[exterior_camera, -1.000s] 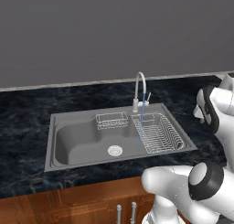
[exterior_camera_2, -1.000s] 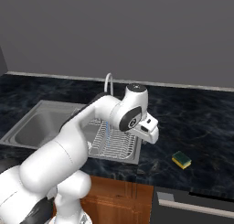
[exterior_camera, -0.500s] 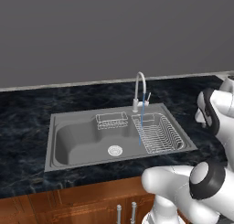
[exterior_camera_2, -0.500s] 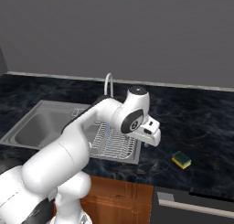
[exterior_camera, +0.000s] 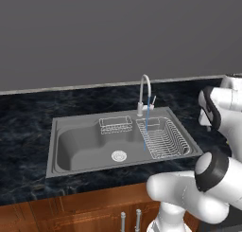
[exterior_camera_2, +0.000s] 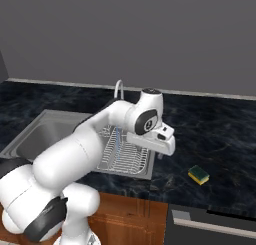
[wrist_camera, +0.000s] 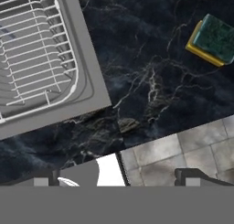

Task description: Soak the sponge with water for a few seconds and then drop it inside the sink.

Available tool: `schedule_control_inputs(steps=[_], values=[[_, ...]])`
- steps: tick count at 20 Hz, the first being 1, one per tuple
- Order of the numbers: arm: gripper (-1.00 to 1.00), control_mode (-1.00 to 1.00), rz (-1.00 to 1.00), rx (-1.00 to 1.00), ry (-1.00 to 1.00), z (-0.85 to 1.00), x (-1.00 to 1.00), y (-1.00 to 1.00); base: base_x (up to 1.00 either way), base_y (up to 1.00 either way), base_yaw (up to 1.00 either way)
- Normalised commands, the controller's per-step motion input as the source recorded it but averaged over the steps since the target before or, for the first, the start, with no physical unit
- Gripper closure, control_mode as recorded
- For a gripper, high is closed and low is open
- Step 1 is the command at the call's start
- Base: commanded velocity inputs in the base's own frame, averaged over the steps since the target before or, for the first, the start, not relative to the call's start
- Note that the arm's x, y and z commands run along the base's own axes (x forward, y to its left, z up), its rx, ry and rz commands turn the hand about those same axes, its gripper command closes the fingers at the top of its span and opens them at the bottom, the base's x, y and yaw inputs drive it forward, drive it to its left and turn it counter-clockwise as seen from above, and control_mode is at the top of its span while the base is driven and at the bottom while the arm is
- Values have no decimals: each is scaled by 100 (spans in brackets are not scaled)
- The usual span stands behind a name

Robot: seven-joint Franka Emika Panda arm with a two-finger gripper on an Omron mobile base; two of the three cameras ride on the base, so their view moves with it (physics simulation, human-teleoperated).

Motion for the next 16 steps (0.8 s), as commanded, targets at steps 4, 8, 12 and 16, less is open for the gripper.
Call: schedule_control_inputs(steps=[4,8,12,16], values=[[-100,-100,2,-4,0,0,15,0,0,0,0],[-100,-100,6,-7,0,0,11,0,0,0,0],[-100,-100,9,-5,0,-3,9,-1,0,0,0],[-100,-100,13,-7,0,-7,11,-4,0,0,0]])
